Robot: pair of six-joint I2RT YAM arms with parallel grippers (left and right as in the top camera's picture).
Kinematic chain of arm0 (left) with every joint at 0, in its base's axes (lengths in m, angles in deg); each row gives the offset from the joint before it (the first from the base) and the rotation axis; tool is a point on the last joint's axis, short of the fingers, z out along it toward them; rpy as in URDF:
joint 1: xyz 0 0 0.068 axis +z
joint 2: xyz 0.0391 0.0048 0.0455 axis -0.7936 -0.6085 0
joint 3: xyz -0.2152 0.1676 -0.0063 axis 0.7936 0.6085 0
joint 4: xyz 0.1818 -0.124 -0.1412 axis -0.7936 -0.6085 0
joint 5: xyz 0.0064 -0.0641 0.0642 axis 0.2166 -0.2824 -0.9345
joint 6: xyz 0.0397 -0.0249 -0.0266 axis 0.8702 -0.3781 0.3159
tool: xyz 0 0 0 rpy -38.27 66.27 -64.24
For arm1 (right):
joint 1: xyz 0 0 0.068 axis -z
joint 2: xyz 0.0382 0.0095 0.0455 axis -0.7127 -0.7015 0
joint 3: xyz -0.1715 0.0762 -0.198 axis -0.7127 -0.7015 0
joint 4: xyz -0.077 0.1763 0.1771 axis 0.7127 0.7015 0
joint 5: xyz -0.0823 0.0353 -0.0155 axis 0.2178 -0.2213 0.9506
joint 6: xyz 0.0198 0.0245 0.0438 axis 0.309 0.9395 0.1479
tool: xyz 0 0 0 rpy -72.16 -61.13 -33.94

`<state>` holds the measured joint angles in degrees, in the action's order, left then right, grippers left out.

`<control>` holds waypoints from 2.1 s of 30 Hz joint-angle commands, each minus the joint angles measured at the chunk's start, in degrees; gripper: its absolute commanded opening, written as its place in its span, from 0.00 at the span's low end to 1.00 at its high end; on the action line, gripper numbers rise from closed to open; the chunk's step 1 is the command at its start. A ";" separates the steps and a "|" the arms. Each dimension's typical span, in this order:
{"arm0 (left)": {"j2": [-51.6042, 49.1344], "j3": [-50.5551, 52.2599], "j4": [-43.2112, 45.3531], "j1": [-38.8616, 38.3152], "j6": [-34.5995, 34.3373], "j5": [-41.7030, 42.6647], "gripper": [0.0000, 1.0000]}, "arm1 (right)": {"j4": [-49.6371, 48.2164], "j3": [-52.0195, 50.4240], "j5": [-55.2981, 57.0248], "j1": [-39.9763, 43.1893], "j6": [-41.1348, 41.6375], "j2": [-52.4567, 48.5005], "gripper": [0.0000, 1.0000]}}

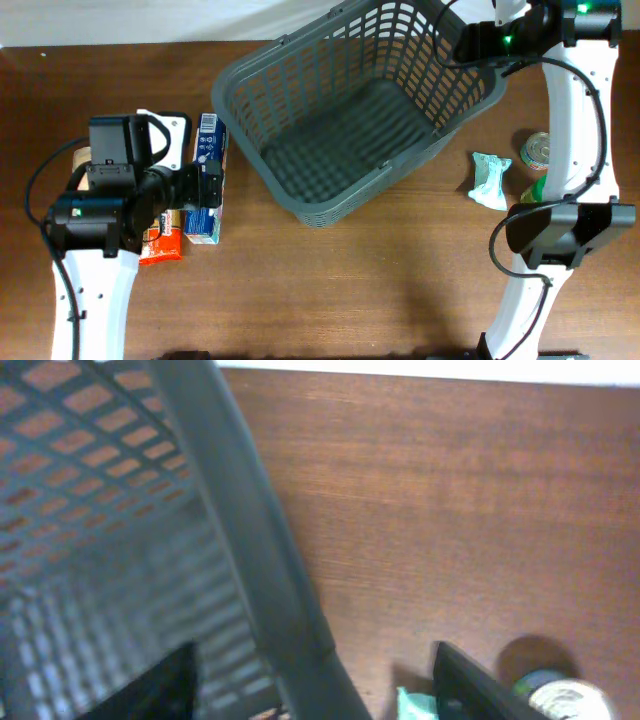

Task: Pack container

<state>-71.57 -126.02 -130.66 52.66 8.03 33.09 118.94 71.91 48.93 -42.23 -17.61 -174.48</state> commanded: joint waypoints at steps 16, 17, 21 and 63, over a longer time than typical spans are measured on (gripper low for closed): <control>0.90 -3.91 0.39 0.33 0.22 -3.32 0.99 | 7.32 0.70 2.97 -0.24 0.20 -0.50 0.43; 1.05 -4.39 0.33 0.37 0.22 -4.11 0.99 | 8.22 0.70 2.97 -0.24 0.20 -0.50 0.42; 1.79 -6.62 -0.24 0.59 -0.83 -5.81 0.99 | 11.30 0.70 3.26 -0.20 0.26 -0.50 0.38; 2.58 -8.13 -1.57 1.90 -0.83 -6.08 0.99 | 18.67 0.50 6.03 -2.10 13.75 4.76 0.28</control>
<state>-69.40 -133.22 -131.95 54.32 7.79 27.39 137.23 71.91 54.65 -43.35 -4.08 -171.42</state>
